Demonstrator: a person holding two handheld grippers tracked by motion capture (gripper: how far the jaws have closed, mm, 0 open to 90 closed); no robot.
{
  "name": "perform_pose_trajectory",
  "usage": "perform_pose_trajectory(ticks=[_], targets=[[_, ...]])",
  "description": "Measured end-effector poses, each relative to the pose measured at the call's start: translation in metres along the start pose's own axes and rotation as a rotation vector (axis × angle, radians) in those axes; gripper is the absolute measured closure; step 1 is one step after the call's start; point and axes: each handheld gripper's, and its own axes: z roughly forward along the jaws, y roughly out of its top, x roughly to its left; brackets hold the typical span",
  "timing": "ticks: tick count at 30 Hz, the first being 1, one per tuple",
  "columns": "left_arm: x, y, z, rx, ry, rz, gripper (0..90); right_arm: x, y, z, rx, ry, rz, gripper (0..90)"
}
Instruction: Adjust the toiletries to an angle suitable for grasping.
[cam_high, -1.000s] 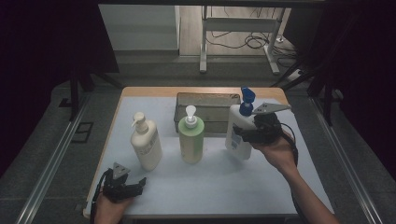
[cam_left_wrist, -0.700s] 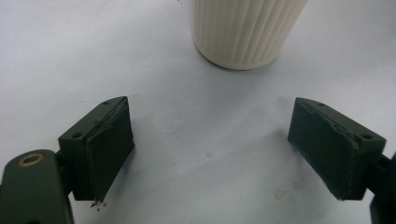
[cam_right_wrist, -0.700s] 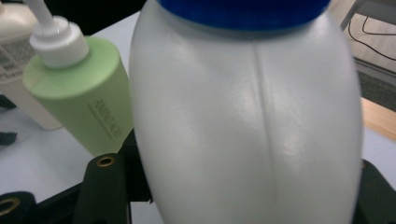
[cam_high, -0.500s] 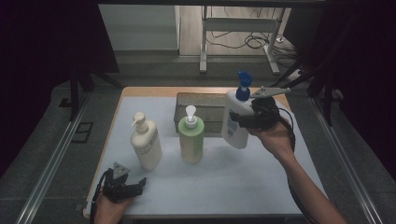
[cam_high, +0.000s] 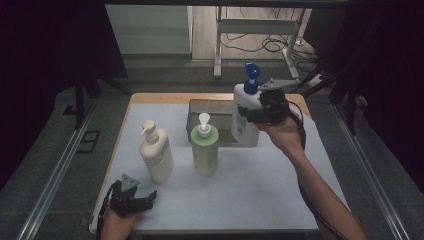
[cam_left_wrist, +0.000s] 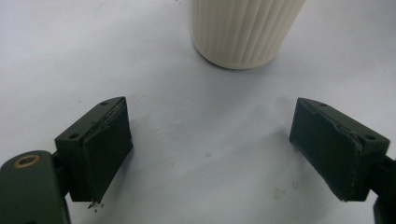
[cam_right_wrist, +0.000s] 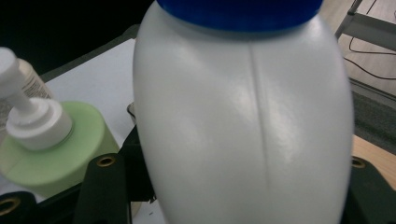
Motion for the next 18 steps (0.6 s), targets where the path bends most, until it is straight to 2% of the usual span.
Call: perform_pose_trajectory(ticks=[10,18], targets=[[0.0,0.0,0.0,0.002,-0.003,0.004,11.0,0.0,0.014,0.018,-0.004,-0.022,-0.002,40.1],[0.0,0.0,0.0,0.002,-0.004,0.005,10.8,-0.003,0.021,0.035,-0.011,-0.028,0.018,40.2]])
